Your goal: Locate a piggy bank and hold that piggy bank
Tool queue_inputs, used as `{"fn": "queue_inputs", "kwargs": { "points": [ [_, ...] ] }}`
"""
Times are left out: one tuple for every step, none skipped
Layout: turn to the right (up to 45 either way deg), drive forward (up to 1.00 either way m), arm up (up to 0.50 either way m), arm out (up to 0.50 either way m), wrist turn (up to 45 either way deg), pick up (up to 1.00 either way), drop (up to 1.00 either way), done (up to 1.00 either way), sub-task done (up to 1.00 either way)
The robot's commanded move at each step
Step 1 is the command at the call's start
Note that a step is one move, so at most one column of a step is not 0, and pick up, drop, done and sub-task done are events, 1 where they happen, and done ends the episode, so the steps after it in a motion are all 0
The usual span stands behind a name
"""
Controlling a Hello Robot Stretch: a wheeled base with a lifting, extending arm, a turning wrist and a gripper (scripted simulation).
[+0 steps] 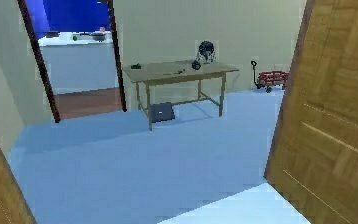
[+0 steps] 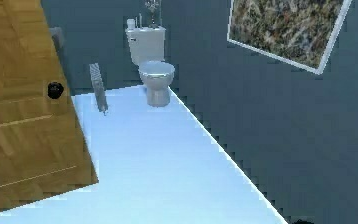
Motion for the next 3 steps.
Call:
{"fn": "queue_inputs", "kwargs": {
  "points": [
    [-27.0, 0.00, 0.00, 0.00, 0.0, 0.00, 0.00, 0.00, 0.00],
    [0.0, 1.00, 0.00, 0.00, 0.0, 0.00, 0.00, 0.00, 0.00],
    [0.0, 1.00, 0.00, 0.00, 0.0, 0.00, 0.00, 0.00, 0.00]
  ]
}}
